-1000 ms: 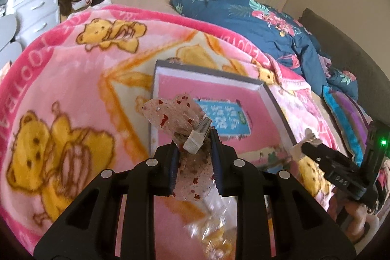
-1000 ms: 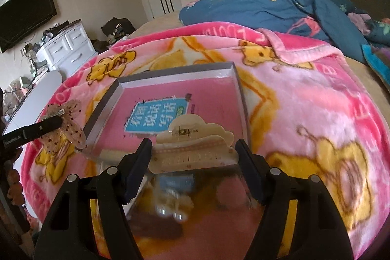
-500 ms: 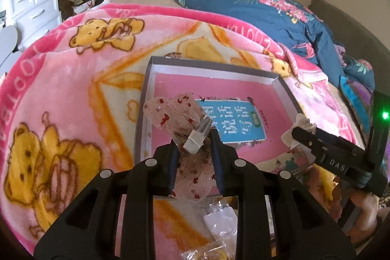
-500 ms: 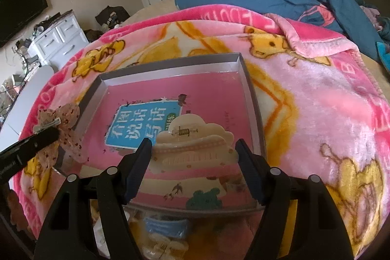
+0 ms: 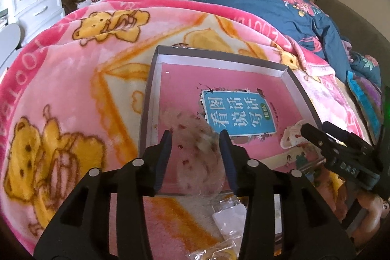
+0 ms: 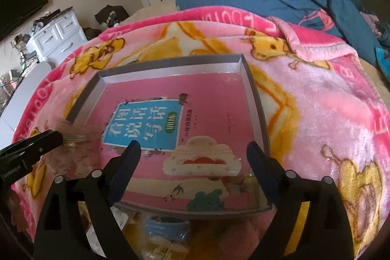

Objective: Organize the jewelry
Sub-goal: 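Drop the bow clip into the box with left tool while right tool drops claw clip, then withdraw both open tools from the box toward the remaining items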

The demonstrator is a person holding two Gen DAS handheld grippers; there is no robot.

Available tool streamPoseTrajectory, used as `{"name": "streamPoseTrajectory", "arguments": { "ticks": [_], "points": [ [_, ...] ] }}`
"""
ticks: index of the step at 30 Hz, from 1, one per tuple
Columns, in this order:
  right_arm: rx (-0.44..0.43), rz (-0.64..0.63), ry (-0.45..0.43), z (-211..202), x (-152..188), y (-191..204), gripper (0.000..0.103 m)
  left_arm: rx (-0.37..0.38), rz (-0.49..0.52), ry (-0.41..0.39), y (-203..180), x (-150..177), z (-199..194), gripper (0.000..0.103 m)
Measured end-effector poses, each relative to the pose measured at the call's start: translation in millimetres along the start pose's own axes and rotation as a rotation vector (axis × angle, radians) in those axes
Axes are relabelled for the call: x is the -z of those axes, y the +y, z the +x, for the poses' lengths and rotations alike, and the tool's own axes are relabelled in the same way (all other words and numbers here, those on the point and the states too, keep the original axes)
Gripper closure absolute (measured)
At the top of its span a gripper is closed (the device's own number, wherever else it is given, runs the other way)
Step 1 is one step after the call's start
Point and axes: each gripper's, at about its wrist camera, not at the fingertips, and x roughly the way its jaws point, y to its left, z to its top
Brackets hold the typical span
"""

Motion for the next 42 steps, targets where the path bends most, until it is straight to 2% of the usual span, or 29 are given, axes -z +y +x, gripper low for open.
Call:
{"name": "streamPoseTrajectory", "arguments": {
  "ticks": [5,12,18,30,42],
  "points": [
    [0.019,-0.017,-0.035,-22.0,5.5,1.5,0.006,-0.013,-0.002,-0.025,0.0,-0.5,-13.0,0.039],
    [0.009,0.007,-0.079,-59.7,18.2,-5.8,0.005,-0.036,0.001,-0.071,-3.3,0.6,-39.7,0.014],
    [-0.001,0.024,-0.107,-91.0,28.6,-13.0,0.005,-0.041,-0.013,-0.102,-4.1,5.0,-64.2,0.01],
    [-0.025,0.035,-0.14,-145.4,57.9,-24.0,0.005,-0.031,-0.031,-0.158,-1.9,27.5,-113.6,0.009],
    [-0.043,0.001,-0.092,-153.8,90.9,-15.5,0.005,-0.041,-0.011,-0.095,1.5,69.6,-114.2,0.009]
  ]
}}
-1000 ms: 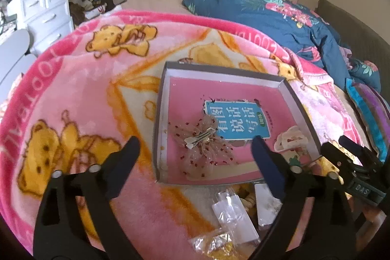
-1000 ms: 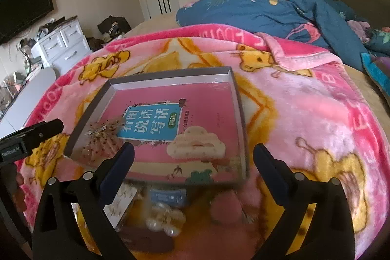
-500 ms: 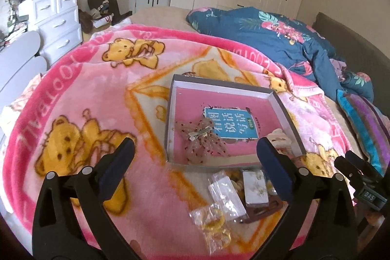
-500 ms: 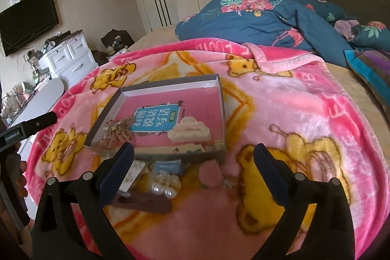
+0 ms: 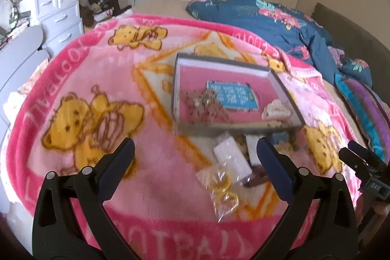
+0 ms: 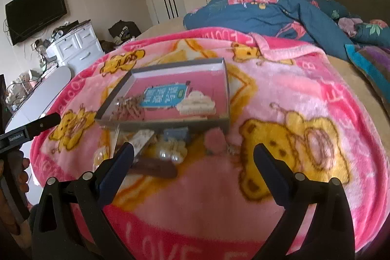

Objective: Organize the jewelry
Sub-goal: 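Withdraw both open tools from the box toward the remaining items, then grasp the yellow hair-tie bag with left tool while right tool grasps clear flower clip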

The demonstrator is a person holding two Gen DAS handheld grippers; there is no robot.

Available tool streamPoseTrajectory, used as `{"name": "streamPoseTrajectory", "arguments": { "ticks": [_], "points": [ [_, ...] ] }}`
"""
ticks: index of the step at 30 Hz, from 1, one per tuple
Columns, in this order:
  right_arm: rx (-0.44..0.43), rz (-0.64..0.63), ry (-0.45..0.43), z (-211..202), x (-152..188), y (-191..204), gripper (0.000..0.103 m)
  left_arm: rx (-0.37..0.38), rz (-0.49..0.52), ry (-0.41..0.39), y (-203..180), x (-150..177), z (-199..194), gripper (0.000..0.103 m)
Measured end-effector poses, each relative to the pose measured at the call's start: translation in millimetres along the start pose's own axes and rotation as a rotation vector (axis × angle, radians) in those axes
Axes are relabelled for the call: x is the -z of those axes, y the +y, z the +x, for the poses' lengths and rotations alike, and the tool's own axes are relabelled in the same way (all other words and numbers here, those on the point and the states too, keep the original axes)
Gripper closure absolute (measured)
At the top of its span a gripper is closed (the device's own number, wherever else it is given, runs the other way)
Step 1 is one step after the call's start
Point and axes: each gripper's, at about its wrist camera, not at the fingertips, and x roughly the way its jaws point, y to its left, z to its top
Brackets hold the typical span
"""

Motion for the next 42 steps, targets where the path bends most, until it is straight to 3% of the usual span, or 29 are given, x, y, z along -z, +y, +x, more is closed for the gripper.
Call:
{"name": "streamPoseTrajectory", "arguments": {
  "ticks": [23,31,34,36,38,42],
  "points": [
    [-0.03,0.013,0.141,41.5,33.1,7.2,0.005,0.065,0.056,0.22,-17.5,72.6,51.1,0.01],
    [-0.054,0.046,0.17,66.7,27.8,8.3,0.005,0.073,0.067,0.242,-28.1,75.1,70.7,0.03],
    [-0.062,0.062,0.179,79.4,23.2,11.1,0.005,0.077,0.068,0.239,-28.1,73.9,76.2,0.043],
    [-0.063,0.071,0.182,88.1,19.9,13.9,0.006,0.075,0.069,0.233,-26.2,73.5,77.7,0.059],
    [-0.068,0.085,0.192,98.0,16.7,17.1,0.016,0.075,0.065,0.229,-24.4,73.8,77.8,0.066],
    [-0.063,0.114,0.217,115.8,12.2,18.8,0.027,0.094,0.039,0.224,-16.3,73.0,74.9,0.07]
  ]
}}
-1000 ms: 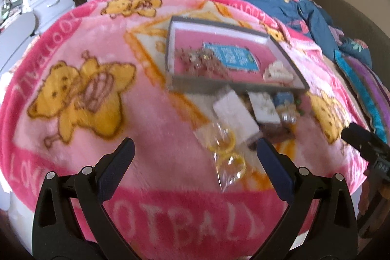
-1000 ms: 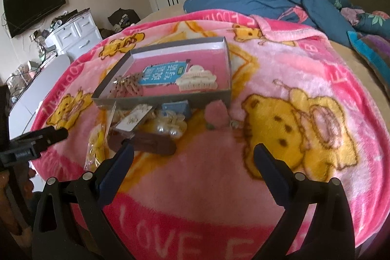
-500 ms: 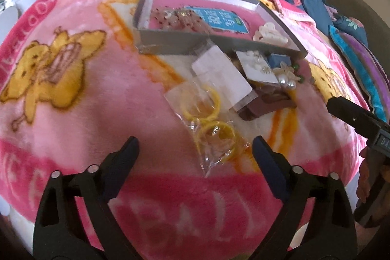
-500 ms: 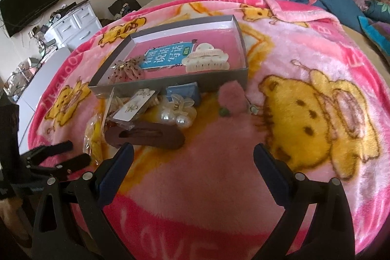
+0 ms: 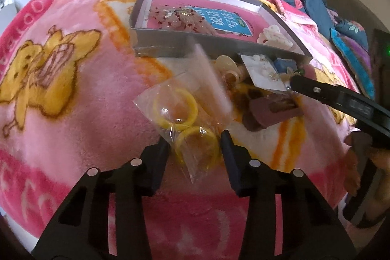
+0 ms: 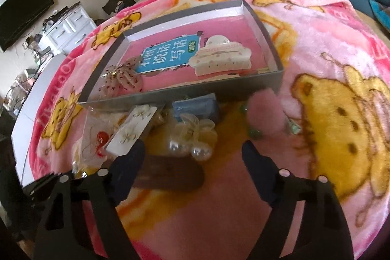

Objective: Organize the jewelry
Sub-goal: 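Grasp the yellow hair-tie bag with left tool while right tool grasps clear flower clip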

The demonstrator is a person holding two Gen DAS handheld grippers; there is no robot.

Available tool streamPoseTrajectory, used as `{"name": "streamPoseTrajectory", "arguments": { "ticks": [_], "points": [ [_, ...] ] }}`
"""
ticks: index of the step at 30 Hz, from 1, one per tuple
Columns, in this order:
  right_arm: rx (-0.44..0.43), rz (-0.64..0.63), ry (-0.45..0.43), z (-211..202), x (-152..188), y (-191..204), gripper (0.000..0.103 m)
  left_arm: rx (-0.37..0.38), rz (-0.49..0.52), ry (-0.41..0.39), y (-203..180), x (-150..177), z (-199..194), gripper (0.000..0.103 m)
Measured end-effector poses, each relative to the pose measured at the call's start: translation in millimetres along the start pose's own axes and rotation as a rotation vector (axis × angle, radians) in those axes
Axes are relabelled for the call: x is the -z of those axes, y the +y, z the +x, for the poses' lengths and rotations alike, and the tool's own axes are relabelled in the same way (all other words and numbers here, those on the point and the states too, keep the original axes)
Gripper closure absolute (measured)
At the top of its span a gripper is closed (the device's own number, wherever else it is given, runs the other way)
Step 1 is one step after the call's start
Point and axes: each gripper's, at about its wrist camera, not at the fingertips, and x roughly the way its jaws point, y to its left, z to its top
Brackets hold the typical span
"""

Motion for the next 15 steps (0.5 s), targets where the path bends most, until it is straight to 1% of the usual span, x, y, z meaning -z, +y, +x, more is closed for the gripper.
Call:
{"name": "streamPoseTrajectory", "arguments": {
  "ticks": [2,3,4,5,10,15],
  "points": [
    [0.011,0.015,0.014,8.8,-1.7,-1.0,0.042,0.005,-0.002,-0.001,1.2,0.6,-2.3,0.07],
    [0.015,0.017,0.013,10.9,-1.7,-0.8,0.046,0.01,-0.004,-0.005,2.2,1.1,-4.1,0.071],
    [0.017,0.015,0.01,11.9,-1.9,-1.2,0.053,0.013,-0.007,-0.007,3.3,1.5,-5.5,0.071],
    [0.0,0.01,0.007,11.4,-1.4,-1.3,0.056,0.019,-0.012,-0.008,4.7,1.8,-6.8,0.071],
    [0.009,-0.003,-0.019,3.0,4.5,-5.7,0.056,0.035,-0.03,-0.02,10.1,0.8,-14.8,0.071],
    [0.017,0.004,-0.043,-14.9,13.1,-15.0,0.056,0.03,-0.036,-0.039,14.4,-1.6,-25.0,0.071]
  ]
}}
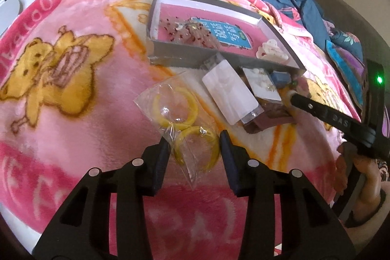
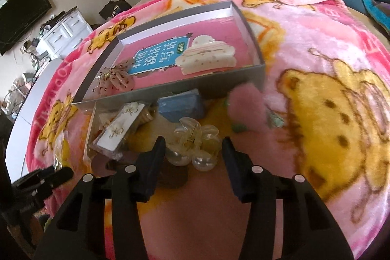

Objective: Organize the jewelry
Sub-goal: 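Grasp the yellow hair-tie bag with left tool while right tool grasps clear flower clip, then lower the hair-tie bag into the box with left tool while right tool places flower clip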

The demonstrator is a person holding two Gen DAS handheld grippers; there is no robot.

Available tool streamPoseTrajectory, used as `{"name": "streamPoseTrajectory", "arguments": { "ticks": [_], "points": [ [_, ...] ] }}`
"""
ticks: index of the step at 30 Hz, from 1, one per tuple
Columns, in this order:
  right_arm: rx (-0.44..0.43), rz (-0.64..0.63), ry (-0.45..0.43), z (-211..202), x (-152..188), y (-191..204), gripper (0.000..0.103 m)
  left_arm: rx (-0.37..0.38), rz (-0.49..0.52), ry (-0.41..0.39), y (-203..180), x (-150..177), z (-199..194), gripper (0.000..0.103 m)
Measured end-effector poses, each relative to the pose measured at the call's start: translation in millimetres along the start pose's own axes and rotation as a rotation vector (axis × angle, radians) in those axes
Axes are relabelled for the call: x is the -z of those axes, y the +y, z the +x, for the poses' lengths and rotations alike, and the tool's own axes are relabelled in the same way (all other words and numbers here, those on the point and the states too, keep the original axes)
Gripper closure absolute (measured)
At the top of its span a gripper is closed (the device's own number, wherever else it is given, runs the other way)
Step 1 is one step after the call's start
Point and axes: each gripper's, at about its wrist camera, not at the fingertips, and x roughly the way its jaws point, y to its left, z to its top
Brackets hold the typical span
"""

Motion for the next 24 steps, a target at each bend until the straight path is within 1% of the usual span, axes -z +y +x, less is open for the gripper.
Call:
{"name": "streamPoseTrajectory", "arguments": {
  "ticks": [11,18,24],
  "points": [
    [0.038,-0.015,-0.057,-47.8,16.5,-21.3,0.056,-0.009,-0.012,-0.047,5.3,-10.9,-19.5,0.071],
    [0.031,-0.019,-0.102,-67.1,9.7,-25.9,0.056,-0.011,-0.003,-0.079,0.8,-27.3,-28.0,0.071],
    [0.009,-0.025,-0.13,-72.5,-1.5,-21.6,0.056,-0.011,0.023,-0.108,-8.5,-47.0,-32.5,0.071]
  ]
}}
